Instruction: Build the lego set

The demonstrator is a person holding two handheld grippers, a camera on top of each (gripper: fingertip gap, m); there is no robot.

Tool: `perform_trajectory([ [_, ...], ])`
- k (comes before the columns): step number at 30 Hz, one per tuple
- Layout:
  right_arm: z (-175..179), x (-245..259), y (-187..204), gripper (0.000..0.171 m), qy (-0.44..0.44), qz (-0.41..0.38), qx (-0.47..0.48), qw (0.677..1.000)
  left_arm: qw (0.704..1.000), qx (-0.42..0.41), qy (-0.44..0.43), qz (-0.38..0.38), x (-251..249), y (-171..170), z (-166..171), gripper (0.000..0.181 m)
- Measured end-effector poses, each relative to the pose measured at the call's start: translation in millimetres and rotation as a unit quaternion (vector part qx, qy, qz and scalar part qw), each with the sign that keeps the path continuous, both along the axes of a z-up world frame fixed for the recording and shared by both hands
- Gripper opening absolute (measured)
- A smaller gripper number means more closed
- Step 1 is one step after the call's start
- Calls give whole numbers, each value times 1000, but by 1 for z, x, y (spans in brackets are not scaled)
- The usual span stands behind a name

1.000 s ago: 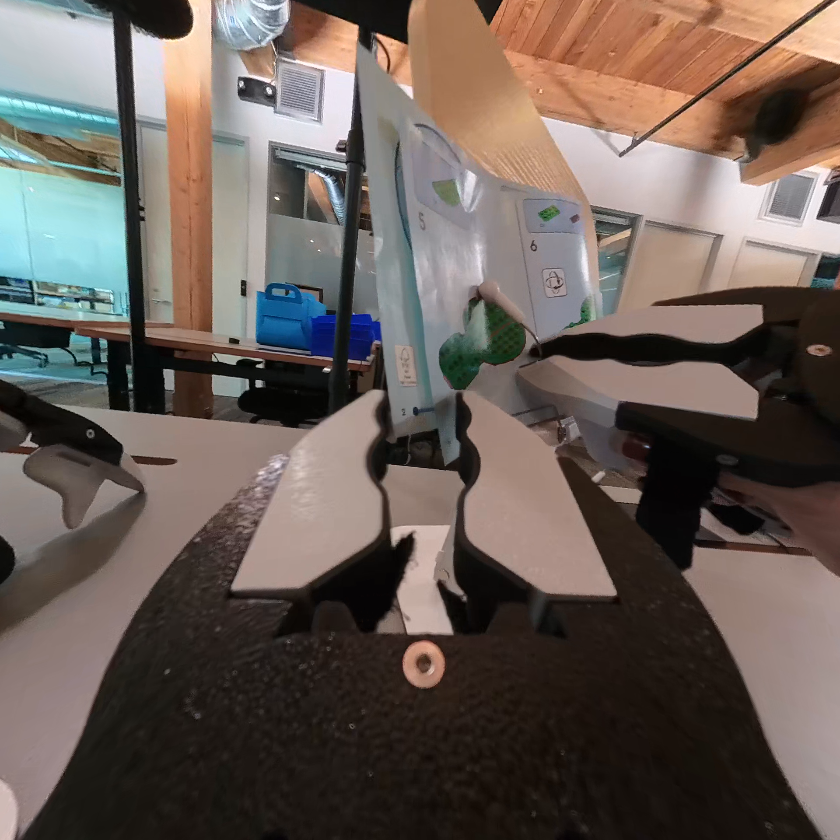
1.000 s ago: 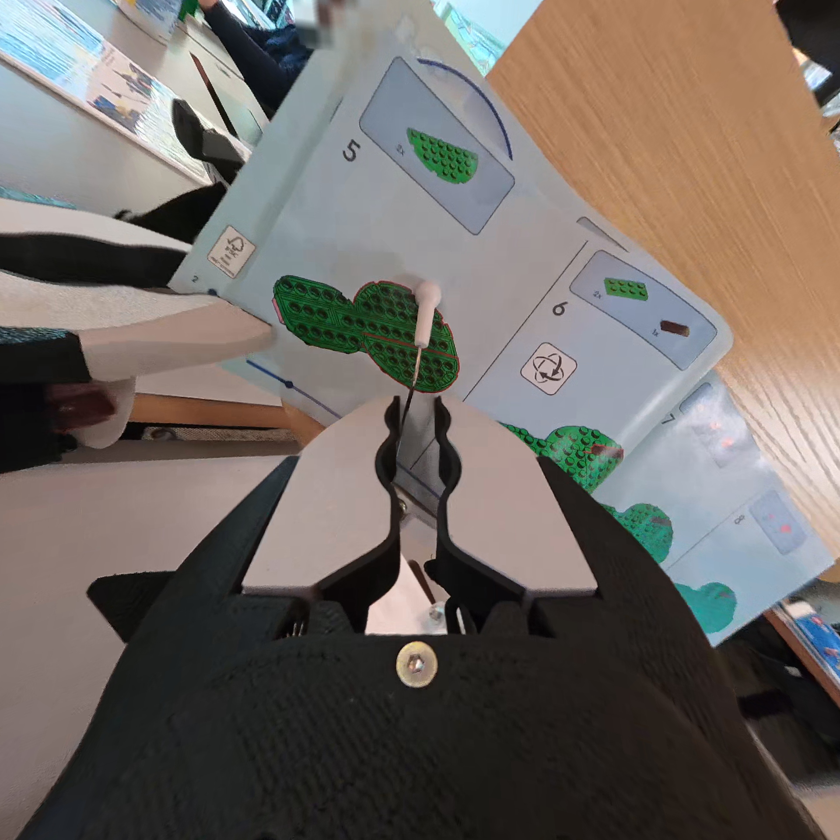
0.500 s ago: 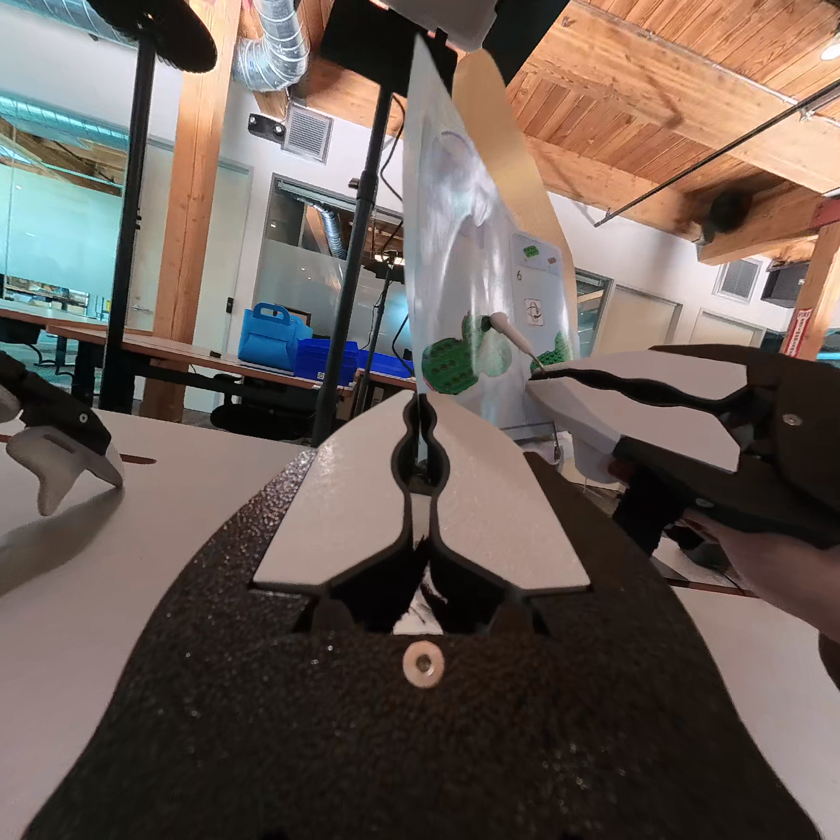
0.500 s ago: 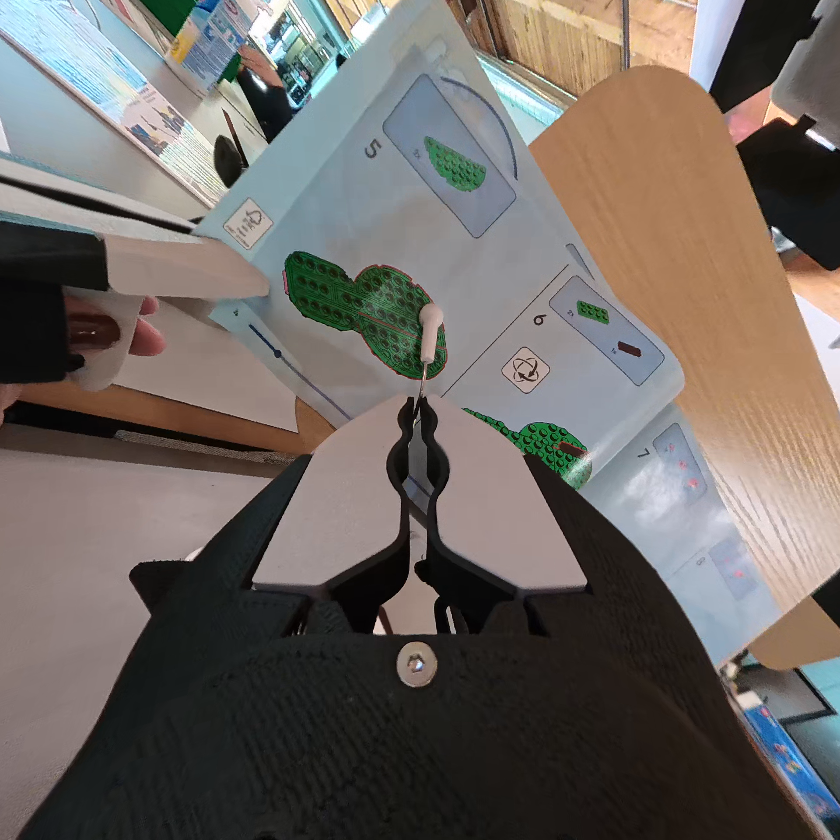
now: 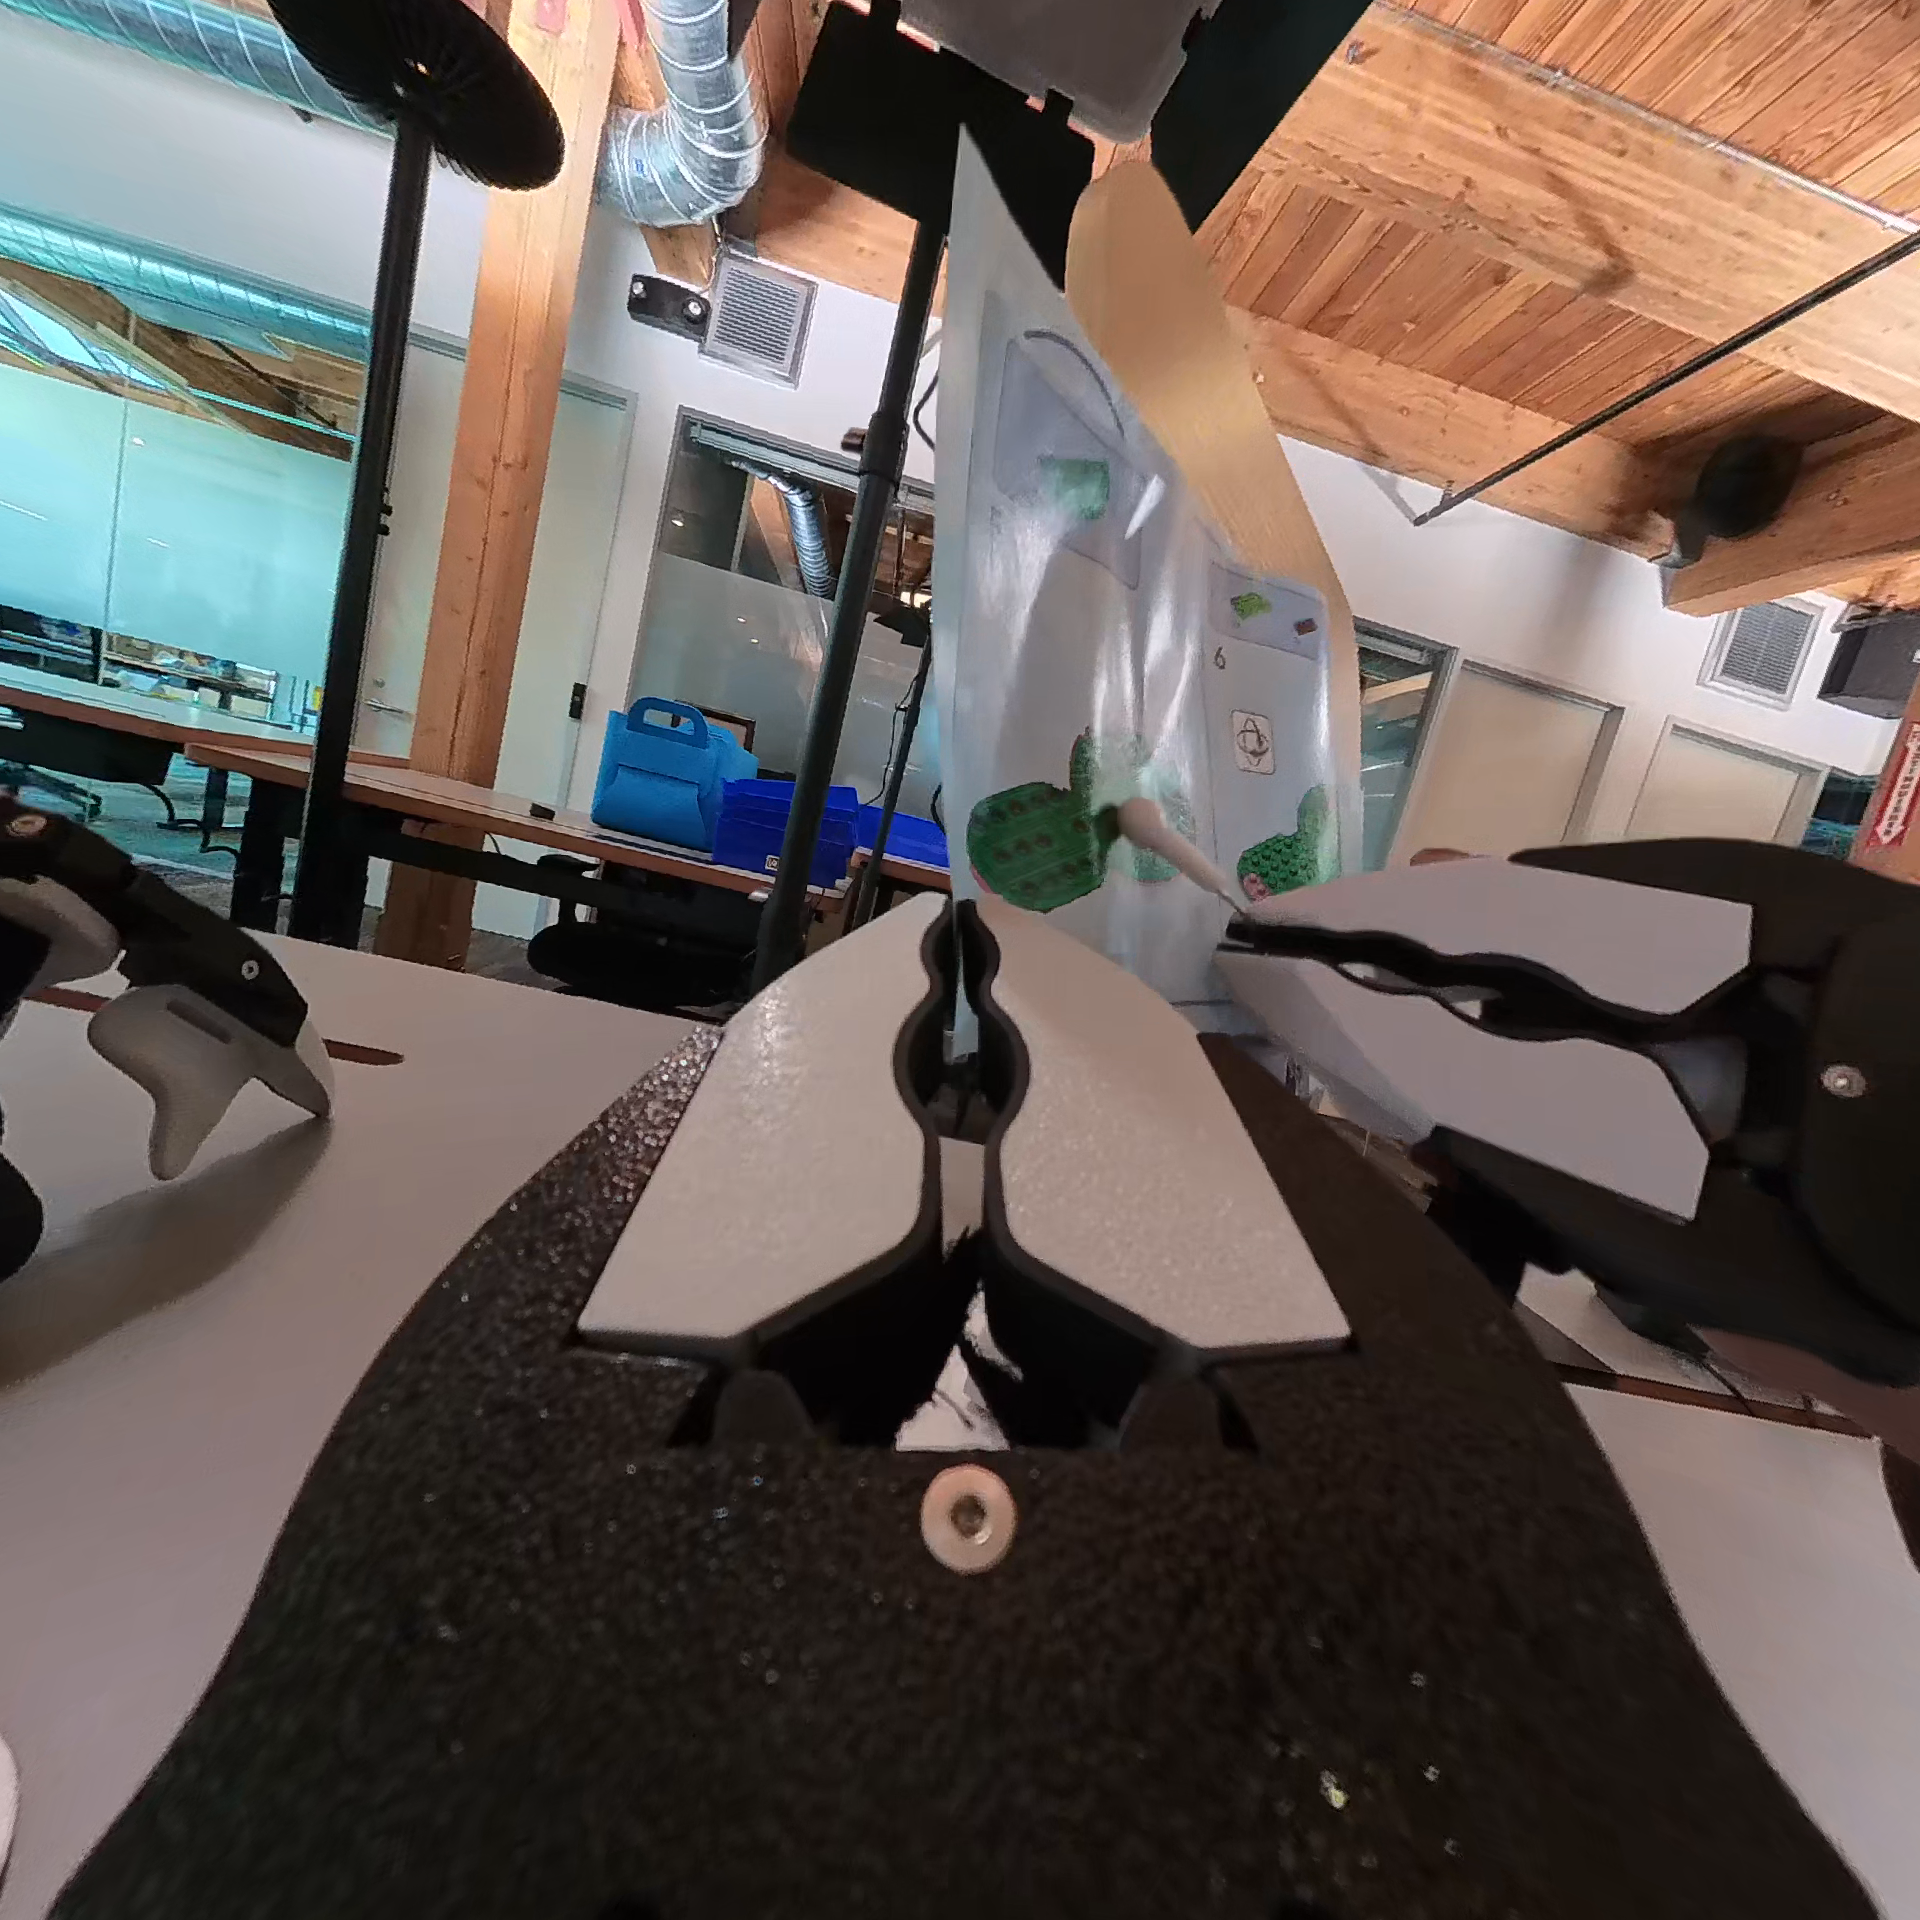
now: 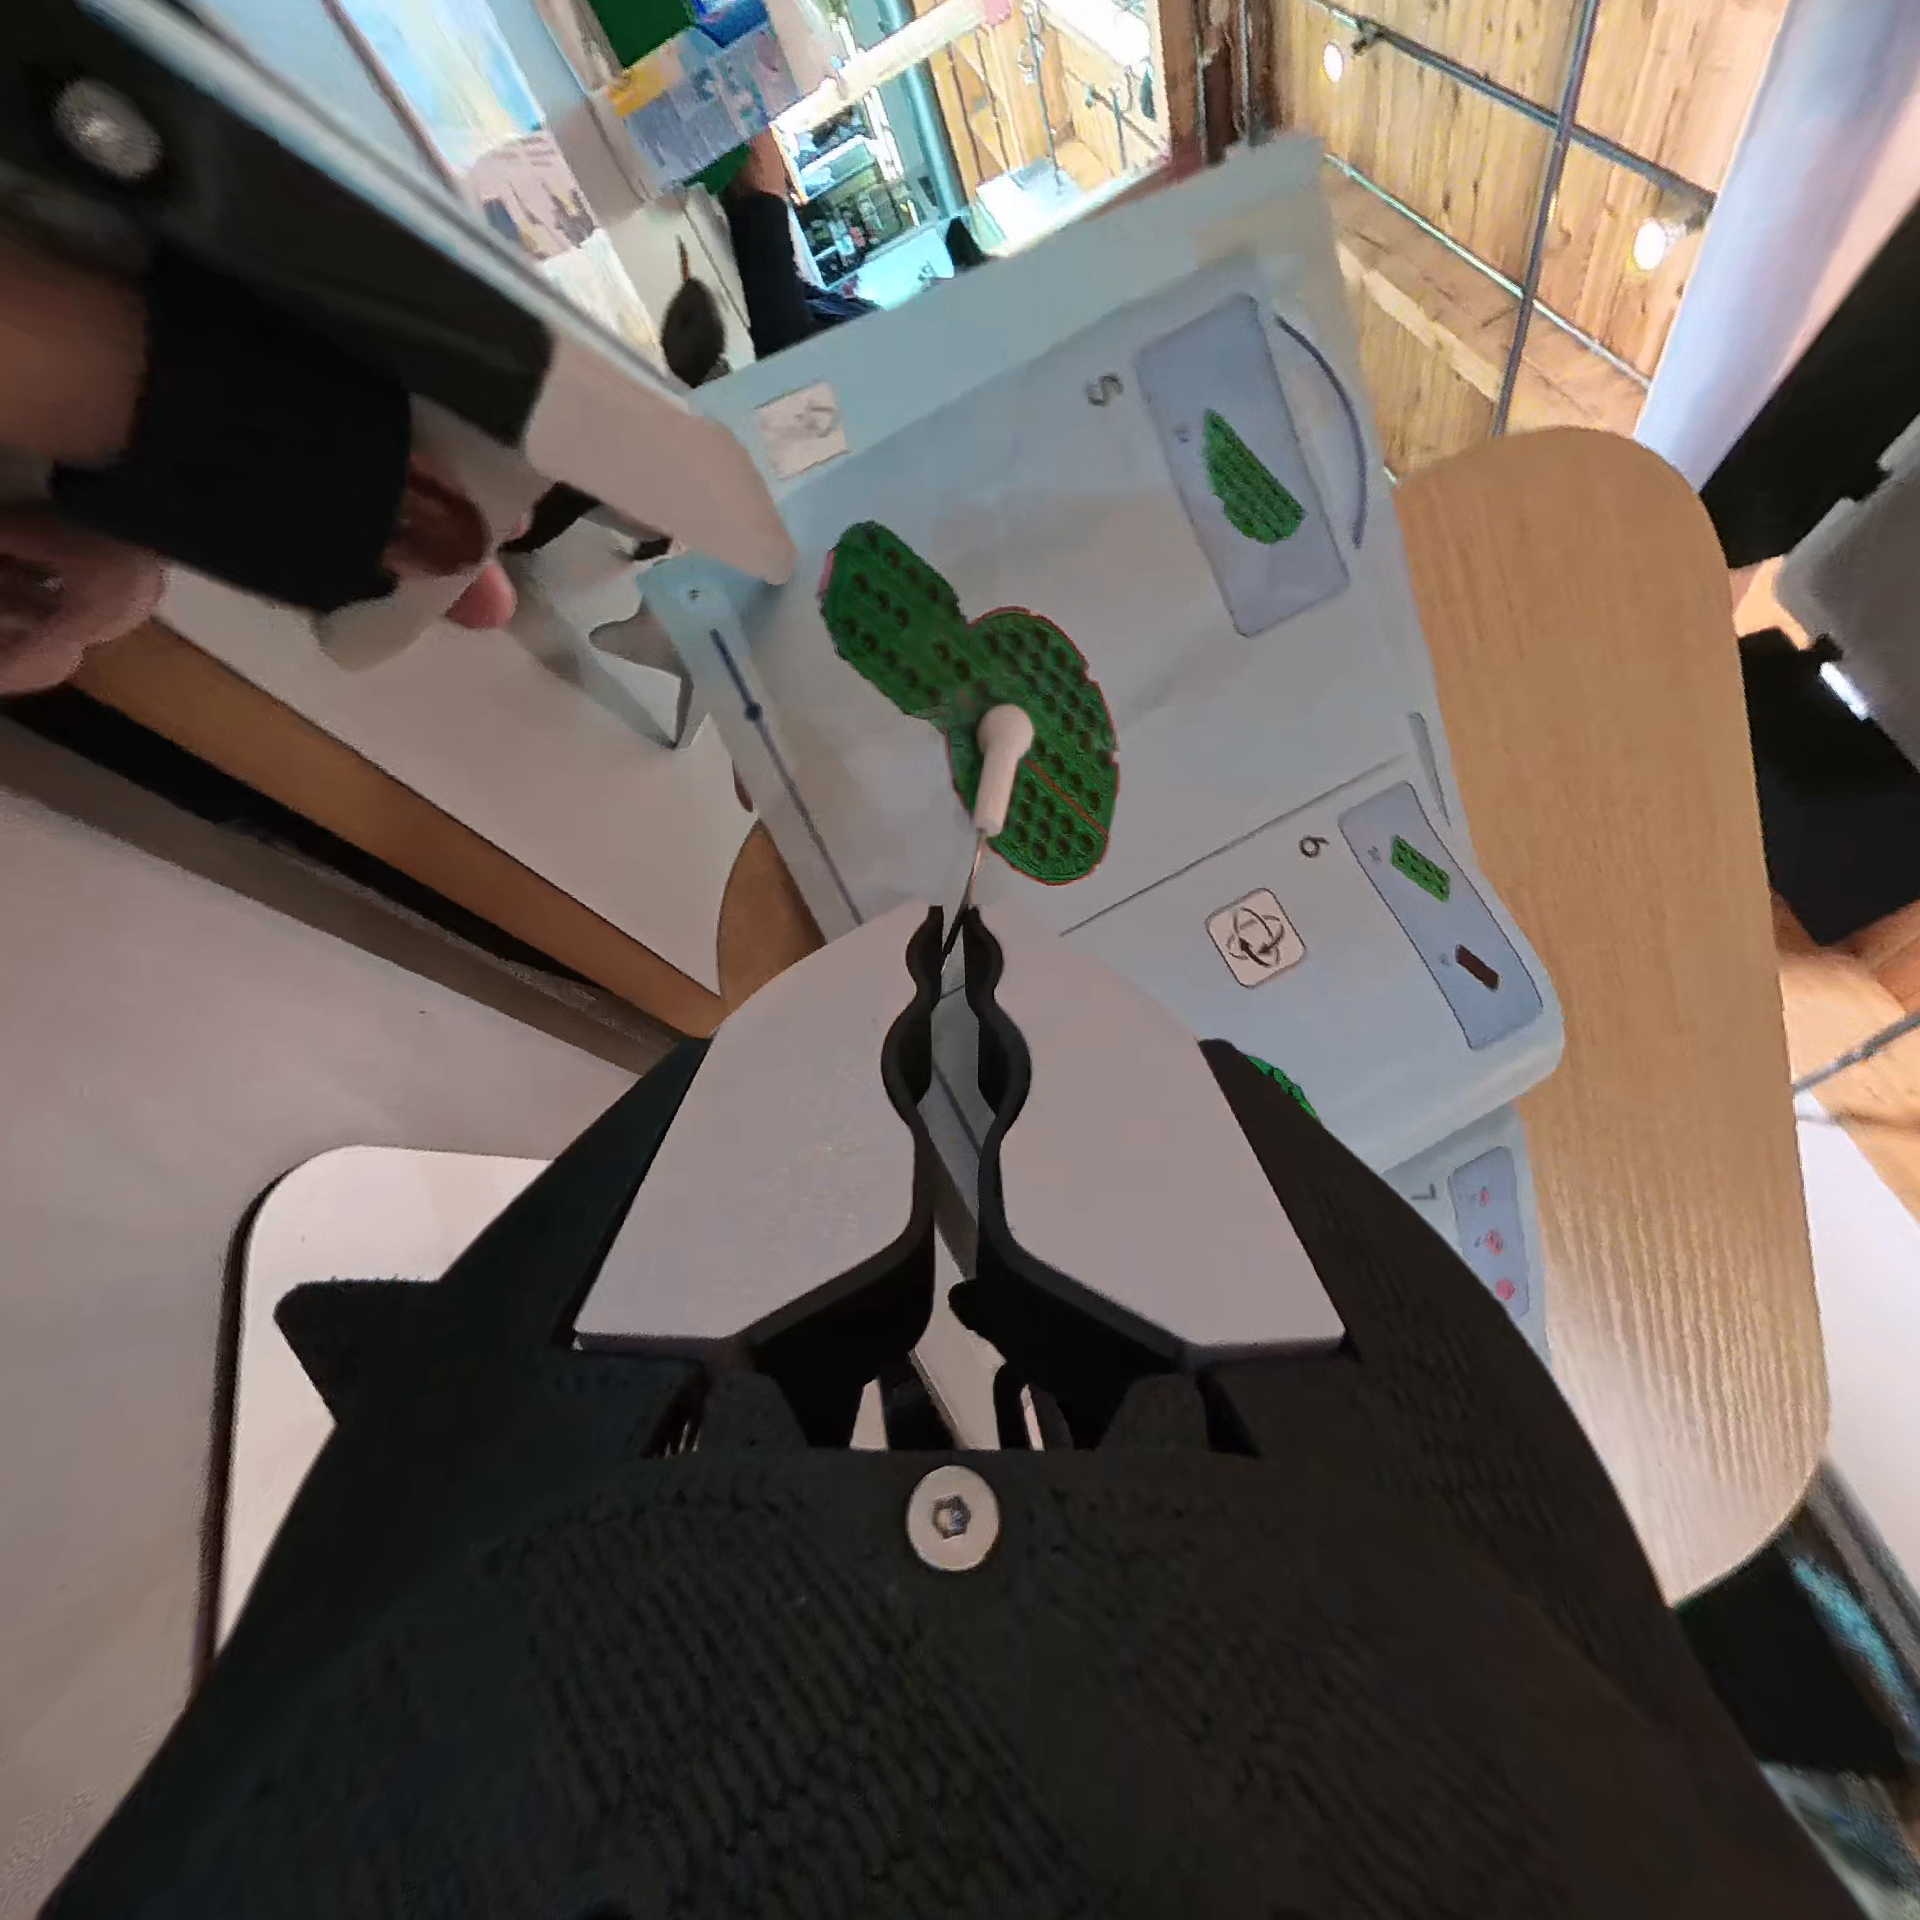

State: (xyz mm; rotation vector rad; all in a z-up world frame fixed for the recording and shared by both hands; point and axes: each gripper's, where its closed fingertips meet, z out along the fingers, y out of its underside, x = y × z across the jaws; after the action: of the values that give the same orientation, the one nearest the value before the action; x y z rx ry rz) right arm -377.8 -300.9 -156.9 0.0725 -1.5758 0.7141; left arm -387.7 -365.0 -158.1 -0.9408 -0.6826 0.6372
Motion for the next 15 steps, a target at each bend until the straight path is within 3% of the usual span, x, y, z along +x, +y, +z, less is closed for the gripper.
perform_trajectory([
  [9,-8,3,-5,3,31,20,138,990,1000,14,-10,5,-2,-2,-4,2],
  [15,-6,2,-4,3,32,-1,148,988,1000,12,-4,22,1,-3,0,8],
])
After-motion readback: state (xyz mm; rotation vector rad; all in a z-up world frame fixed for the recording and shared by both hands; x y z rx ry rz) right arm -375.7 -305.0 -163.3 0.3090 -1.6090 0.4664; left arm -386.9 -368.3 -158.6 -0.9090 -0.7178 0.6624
